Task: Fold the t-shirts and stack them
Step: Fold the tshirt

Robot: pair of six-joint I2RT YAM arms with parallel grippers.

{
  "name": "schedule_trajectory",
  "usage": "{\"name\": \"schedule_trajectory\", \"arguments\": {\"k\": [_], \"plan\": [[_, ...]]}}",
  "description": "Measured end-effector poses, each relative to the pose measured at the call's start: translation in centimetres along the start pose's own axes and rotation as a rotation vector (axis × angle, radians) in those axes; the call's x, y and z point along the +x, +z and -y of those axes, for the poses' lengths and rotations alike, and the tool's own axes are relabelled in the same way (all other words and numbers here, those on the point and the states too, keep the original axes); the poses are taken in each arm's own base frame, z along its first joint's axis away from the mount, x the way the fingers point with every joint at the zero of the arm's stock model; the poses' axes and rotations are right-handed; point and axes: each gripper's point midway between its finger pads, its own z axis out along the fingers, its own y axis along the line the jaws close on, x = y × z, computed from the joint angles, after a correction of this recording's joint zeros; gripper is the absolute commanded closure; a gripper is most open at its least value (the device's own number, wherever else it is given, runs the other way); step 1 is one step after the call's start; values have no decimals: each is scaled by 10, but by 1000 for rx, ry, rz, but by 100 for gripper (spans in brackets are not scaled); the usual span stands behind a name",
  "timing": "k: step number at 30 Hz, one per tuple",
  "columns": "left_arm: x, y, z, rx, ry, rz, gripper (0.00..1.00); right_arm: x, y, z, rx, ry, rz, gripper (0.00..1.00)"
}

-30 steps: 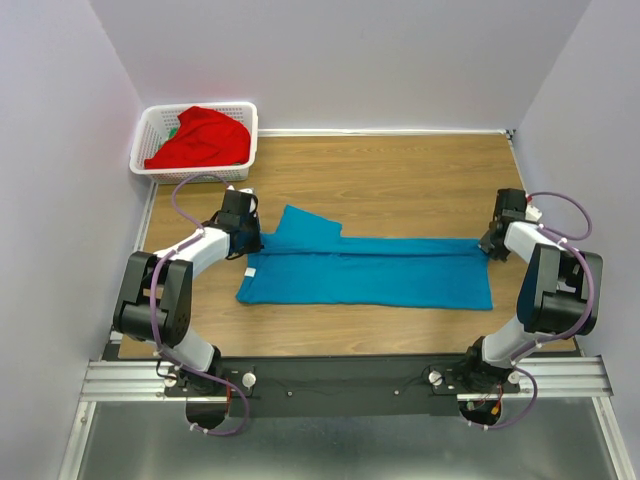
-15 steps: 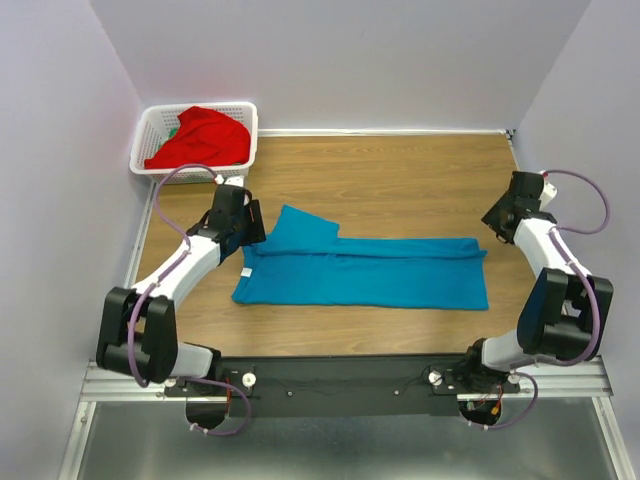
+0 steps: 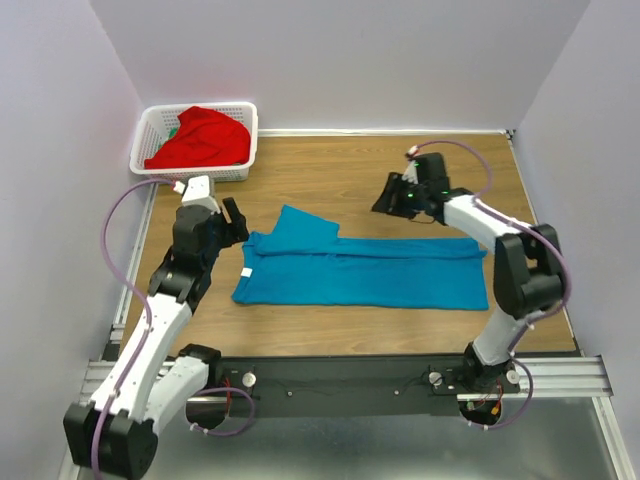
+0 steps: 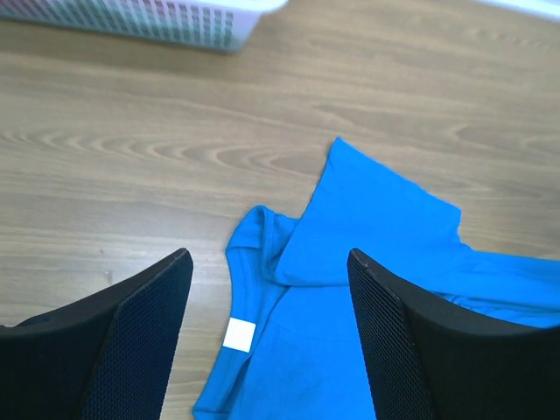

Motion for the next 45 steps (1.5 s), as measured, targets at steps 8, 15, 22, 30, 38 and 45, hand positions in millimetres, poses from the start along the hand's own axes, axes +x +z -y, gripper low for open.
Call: {"name": "schedule_trajectory", "arguments": {"k": [8, 15, 22, 30, 38, 45], "plan": [[-41, -62, -10, 31, -28, 291, 5, 66, 80, -55, -142, -23, -219, 43], [-54, -92, -18, 51, -74, 480, 4, 85, 105, -85, -205, -18, -266, 47], [-51, -92, -23, 37, -76, 496, 4, 93, 115, -99, -236, -9, -282, 75], [-50, -88, -23, 31, -67, 490, 4, 96, 125, -102, -250, -13, -292, 99], [-49, -86, -24, 25, -63, 483, 4, 114, 100, -124, -323, -101, -331, 99], [-48, -84, -25, 13, -63, 477, 4, 133, 44, -169, -455, -227, -338, 99]]}}
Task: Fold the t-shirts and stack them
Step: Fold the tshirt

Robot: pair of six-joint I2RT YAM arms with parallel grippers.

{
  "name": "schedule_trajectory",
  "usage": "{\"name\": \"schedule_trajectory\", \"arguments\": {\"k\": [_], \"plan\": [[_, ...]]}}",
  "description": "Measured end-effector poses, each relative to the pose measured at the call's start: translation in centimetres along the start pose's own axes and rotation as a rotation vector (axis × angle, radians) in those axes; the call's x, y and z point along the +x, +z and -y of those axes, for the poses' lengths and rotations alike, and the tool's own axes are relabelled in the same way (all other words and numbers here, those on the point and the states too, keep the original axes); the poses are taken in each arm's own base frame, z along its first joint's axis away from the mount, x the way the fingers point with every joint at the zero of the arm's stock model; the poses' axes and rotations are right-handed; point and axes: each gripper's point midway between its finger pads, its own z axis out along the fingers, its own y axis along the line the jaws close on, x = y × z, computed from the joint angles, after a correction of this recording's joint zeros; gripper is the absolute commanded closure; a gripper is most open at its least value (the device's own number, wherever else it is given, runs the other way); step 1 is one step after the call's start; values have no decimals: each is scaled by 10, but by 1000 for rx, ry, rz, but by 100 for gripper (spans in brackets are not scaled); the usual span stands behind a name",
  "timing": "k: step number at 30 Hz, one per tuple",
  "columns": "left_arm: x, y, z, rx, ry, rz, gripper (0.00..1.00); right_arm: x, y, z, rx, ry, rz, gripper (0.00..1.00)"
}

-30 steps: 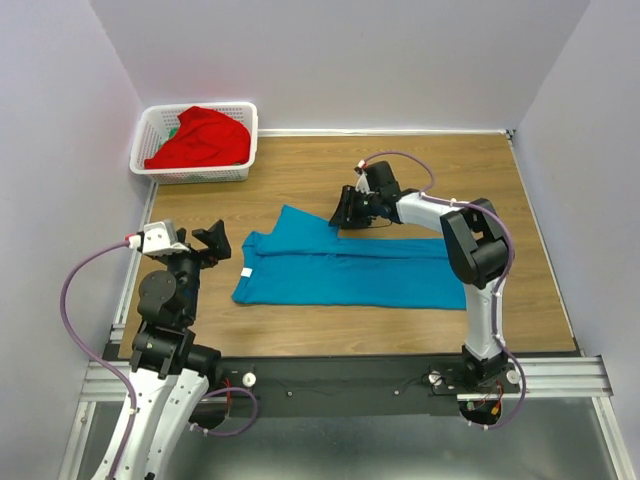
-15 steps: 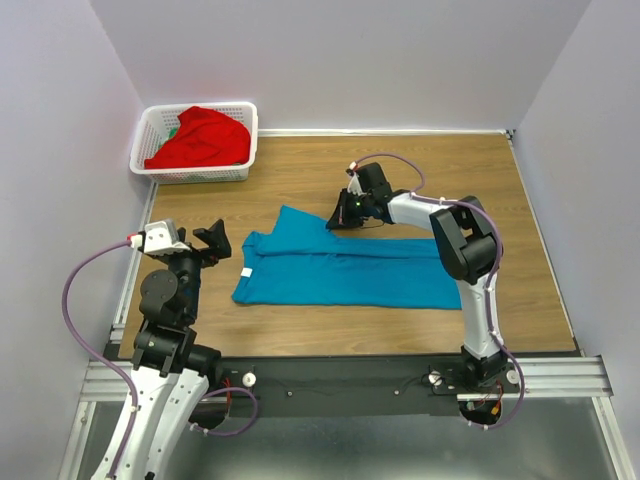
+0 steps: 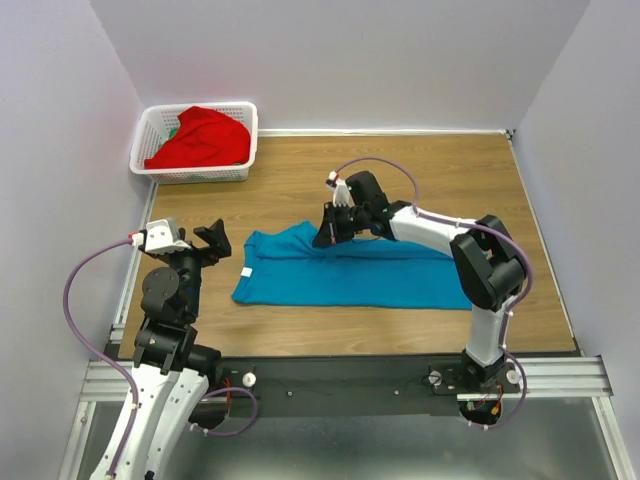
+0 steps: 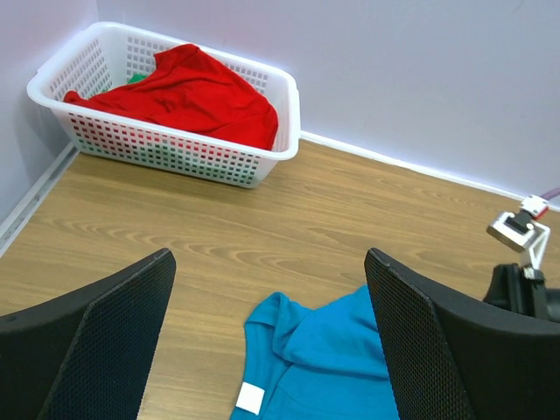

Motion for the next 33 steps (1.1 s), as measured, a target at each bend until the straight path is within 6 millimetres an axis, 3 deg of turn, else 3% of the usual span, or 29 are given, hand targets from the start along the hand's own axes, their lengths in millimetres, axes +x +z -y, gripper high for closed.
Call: {"name": "schedule_trajectory", "arguments": {"k": [4, 9, 14, 17, 19, 23, 28, 33], "plan": [[0, 0, -1, -6, 0, 1, 4, 26, 0, -17, -32, -48, -50, 98], [0, 0, -1, -7, -1, 2, 4, 70, 5, -16, -24, -72, -147, 96], [-3, -1, -1, -5, -3, 10, 4, 99, 4, -19, -5, -114, -206, 95], [-5, -3, -1, -2, -6, 18, 4, 102, 2, -25, 0, -152, -210, 87], [-6, -3, -1, 0, -7, 23, 4, 103, -1, -29, -4, -179, -209, 70], [-6, -4, -1, 0, -8, 24, 4, 107, -4, -32, -3, -214, -226, 55], [-6, -4, -1, -1, -8, 24, 4, 104, -9, -23, 77, -207, -212, 50], [-6, -4, -1, 0, -8, 25, 4, 82, -18, -22, 151, -221, -134, 49]]}}
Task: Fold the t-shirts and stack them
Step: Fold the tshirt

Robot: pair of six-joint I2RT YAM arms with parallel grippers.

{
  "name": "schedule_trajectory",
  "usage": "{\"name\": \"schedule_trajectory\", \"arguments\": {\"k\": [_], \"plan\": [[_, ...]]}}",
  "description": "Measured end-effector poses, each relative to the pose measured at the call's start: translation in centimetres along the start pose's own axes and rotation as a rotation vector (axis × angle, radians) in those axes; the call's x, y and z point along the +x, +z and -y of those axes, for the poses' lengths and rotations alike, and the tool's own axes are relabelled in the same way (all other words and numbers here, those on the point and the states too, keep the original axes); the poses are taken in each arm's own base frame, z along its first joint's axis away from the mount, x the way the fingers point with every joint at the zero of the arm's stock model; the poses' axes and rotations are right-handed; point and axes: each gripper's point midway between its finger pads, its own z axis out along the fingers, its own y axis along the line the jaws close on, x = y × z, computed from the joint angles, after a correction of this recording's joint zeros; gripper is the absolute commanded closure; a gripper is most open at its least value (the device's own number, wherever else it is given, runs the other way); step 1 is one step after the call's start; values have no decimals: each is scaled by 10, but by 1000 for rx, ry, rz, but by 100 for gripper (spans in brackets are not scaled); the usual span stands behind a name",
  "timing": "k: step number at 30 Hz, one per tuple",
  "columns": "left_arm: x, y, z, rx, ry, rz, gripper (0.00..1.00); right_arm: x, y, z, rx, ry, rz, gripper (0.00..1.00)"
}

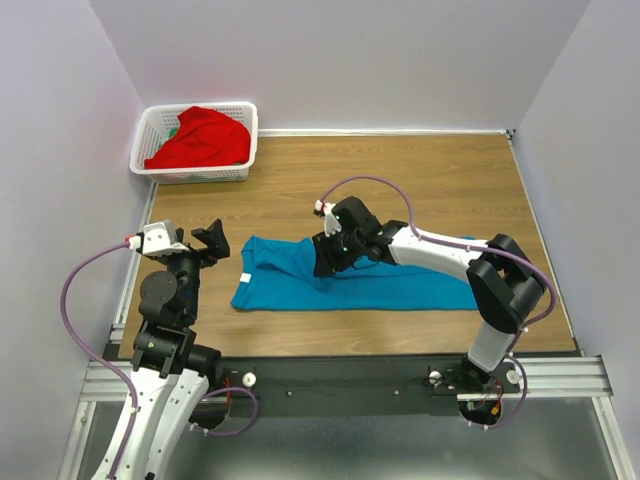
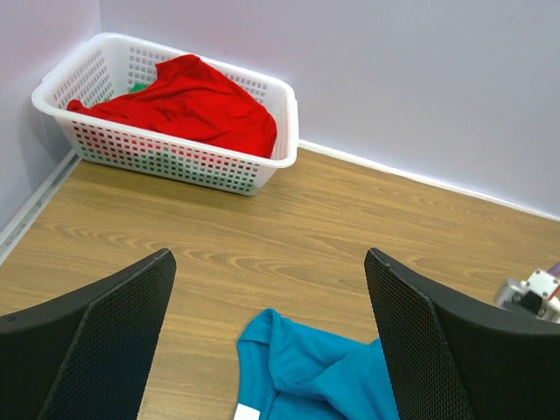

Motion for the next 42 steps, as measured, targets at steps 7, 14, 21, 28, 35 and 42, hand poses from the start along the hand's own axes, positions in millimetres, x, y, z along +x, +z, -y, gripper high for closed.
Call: {"name": "schedule_trajectory", "arguments": {"k": [7, 14, 21, 28, 35, 42], "plan": [[0, 0, 0, 1, 1, -1, 4, -53, 2, 9, 28, 4, 99, 49], [0, 0, 0, 1, 0, -1, 4, -62, 34, 38, 62, 59, 72, 48], [0, 0, 0, 1, 1, -1, 4, -54, 50, 46, 67, 76, 37, 49], [0, 0, 0, 1, 1, -1, 4, -47, 54, 39, 15, 81, 9, 65], [0, 0, 0, 1, 1, -1, 4, -46, 53, 26, -60, 76, -7, 89], [0, 0, 0, 1, 1, -1, 4, -47, 46, 3, -143, 54, -14, 93]]}}
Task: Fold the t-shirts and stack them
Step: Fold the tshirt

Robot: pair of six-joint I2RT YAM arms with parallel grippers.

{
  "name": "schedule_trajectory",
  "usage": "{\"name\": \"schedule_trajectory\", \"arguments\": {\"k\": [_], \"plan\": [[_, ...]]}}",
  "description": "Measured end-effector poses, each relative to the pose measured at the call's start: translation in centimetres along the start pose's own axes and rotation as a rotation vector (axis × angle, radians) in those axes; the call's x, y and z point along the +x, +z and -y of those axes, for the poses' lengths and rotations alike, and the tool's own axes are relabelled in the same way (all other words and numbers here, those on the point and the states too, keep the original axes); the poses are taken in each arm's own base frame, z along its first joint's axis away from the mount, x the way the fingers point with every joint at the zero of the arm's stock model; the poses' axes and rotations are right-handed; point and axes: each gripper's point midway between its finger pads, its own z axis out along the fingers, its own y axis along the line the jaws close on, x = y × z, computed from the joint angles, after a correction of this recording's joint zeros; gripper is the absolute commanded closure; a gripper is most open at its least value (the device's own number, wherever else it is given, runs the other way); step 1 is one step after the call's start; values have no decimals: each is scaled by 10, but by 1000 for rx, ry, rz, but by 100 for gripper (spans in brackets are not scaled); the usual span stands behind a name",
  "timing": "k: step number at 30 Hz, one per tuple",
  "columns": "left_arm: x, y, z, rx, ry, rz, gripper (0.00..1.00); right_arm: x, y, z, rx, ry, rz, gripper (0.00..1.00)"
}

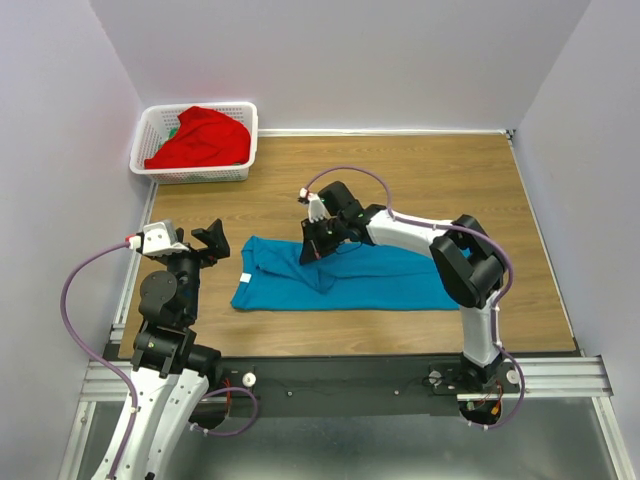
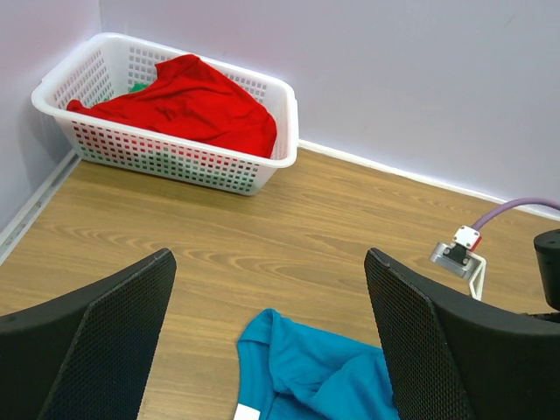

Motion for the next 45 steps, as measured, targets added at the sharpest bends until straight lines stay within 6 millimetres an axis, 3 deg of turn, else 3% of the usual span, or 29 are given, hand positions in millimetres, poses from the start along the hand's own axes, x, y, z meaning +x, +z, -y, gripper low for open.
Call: {"name": "schedule_trajectory", "arguments": {"k": [4, 14, 19, 26, 34, 38, 45], "plan": [[0, 0, 0, 0, 0, 0, 4, 5, 0, -27, -71, -32, -20, 93], [0, 0, 0, 0, 0, 0, 4, 41, 10, -90, -232, -105, -123, 89], [0, 0, 0, 0, 0, -2, 4, 62, 11, -110, -281, -129, -187, 90], [2, 1, 0, 0, 2, -6, 4, 77, 8, -111, -281, -138, -245, 90], [4, 2, 1, 5, 4, -15, 4, 91, 7, -97, -229, -154, -286, 89], [6, 3, 1, 3, 6, -21, 4, 96, 5, -93, -218, -168, -308, 70], [13, 7, 3, 9, 14, -51, 5, 106, 0, -87, -205, -184, -346, 58]]}}
